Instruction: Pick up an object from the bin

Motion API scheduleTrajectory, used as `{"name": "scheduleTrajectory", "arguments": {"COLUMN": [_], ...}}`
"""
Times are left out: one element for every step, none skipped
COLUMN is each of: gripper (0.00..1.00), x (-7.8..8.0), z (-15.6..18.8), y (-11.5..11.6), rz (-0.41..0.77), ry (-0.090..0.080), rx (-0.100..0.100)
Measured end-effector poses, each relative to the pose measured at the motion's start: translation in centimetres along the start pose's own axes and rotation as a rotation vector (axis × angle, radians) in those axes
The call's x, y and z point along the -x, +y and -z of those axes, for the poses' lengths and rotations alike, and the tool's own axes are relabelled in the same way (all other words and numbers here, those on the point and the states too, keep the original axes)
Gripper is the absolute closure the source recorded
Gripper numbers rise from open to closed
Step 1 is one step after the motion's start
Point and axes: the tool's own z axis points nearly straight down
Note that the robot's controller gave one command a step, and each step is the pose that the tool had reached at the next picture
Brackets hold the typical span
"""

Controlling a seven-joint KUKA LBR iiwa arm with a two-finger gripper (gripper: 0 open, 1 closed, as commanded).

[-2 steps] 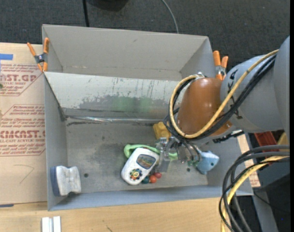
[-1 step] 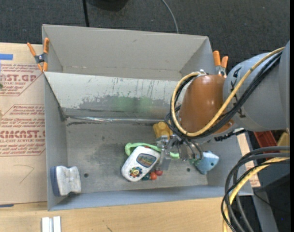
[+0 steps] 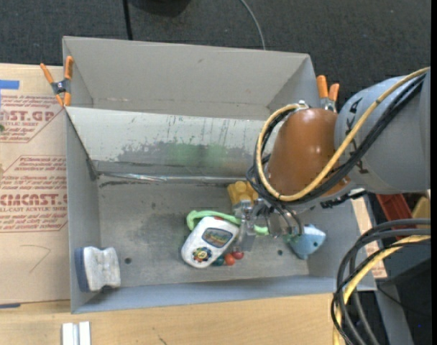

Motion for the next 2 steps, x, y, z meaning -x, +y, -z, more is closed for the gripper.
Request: {"name": "scheduleTrajectory", "arguments": {"gripper": [1.0, 1.0], "x": [0.01, 0.01], "z": [0.7, 1.22], "y": [0.01, 0.01], "rz": [0.0, 0.0], "ry": [-0.001, 0.0], "rx": [0.0, 0.0]}}
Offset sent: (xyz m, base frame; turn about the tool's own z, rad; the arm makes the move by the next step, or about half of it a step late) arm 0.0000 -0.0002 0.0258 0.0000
